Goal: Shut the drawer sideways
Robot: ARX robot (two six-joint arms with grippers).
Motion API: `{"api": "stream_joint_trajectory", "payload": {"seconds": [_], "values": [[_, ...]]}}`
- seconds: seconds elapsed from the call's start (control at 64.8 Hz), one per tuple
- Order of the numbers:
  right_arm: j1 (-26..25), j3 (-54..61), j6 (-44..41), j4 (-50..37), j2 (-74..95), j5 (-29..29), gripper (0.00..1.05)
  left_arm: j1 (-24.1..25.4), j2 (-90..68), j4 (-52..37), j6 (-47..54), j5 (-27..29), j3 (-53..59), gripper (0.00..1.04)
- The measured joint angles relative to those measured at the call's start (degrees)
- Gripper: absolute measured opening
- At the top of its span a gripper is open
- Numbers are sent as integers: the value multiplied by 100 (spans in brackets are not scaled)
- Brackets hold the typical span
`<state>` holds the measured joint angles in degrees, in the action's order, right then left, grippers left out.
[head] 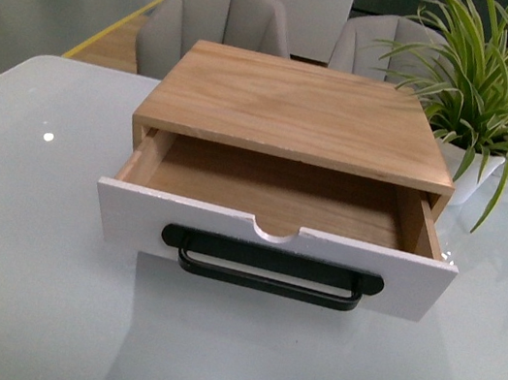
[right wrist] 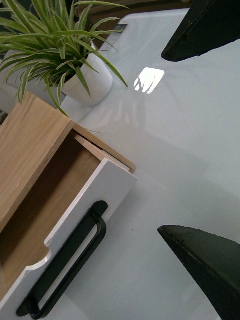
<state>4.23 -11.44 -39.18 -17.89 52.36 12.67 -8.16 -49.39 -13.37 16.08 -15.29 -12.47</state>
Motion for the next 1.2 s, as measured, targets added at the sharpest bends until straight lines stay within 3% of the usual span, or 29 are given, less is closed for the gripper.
{"api": "stream_joint_trajectory", "payload": {"seconds": [0.262,0.432,0.663,1.203], "values": [[444,-839,-1193,249,1499,188,96,-892,-1519,-1215,949,-354,-264,96],[706,-1049,-1773,-46,2197,146,96,-1207,-2264,-1720,1425,-713,-455,96],[1121,-1327,-1731,-446,3003,350,96,-1519,-3257,-2223,1585,-1023,-807,96],[1390,-1834,-1768,-894,4422,625,96,-1777,-4671,-2503,1711,-1296,-1473,96]]}}
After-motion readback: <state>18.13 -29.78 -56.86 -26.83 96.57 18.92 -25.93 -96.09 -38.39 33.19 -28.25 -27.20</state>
